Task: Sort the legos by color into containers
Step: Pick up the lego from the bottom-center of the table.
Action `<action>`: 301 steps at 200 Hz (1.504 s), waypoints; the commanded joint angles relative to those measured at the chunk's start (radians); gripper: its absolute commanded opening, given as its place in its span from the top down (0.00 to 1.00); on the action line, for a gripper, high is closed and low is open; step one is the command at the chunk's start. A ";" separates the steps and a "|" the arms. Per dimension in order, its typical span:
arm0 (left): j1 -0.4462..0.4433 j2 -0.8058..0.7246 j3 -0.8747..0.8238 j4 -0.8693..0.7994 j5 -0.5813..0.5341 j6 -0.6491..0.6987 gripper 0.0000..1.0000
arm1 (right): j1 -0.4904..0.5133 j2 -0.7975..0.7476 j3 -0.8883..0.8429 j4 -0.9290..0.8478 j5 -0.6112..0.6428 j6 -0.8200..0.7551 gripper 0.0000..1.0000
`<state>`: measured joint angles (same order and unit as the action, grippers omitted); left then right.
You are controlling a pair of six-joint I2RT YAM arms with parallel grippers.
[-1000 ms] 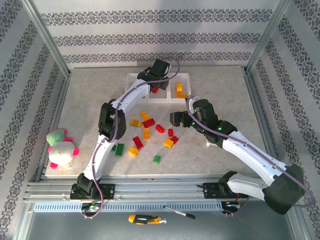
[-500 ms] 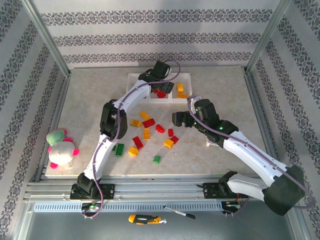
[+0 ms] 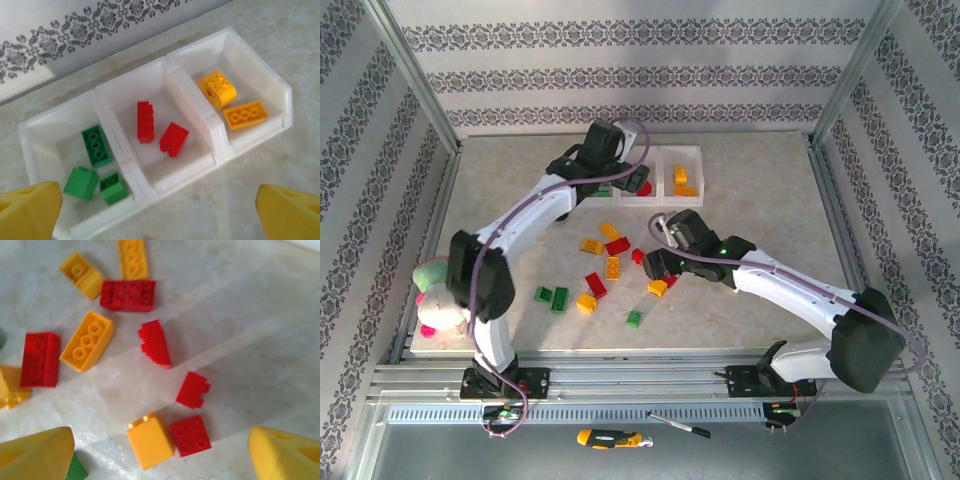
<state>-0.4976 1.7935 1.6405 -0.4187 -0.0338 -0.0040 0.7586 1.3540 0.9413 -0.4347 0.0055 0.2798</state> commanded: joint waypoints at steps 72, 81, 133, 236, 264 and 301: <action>-0.009 -0.501 -0.437 -0.030 -0.104 -0.097 0.01 | 0.106 0.260 0.144 -0.159 0.044 -0.151 0.30; -0.007 -0.530 -0.455 -0.043 -0.110 -0.099 0.01 | 0.111 0.282 0.155 -0.159 0.054 -0.153 0.35; -0.004 -0.606 -0.492 -0.080 -0.111 -0.072 0.01 | 0.119 0.381 0.181 -0.163 0.123 -0.130 0.34; -0.004 -0.619 -0.506 -0.052 -0.053 -0.050 0.01 | 0.134 0.423 0.166 -0.195 0.128 -0.076 0.59; -0.003 -0.657 -0.538 0.005 0.003 -0.009 0.01 | 0.132 0.406 0.195 -0.209 0.145 -0.058 0.63; -0.006 -0.735 -0.624 0.113 0.169 0.055 0.01 | 0.084 0.312 0.206 -0.159 0.105 0.006 0.64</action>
<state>-0.4976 1.1183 1.0599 -0.4175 0.0021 -0.0113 0.8730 1.7508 1.1183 -0.6140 0.1139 0.2245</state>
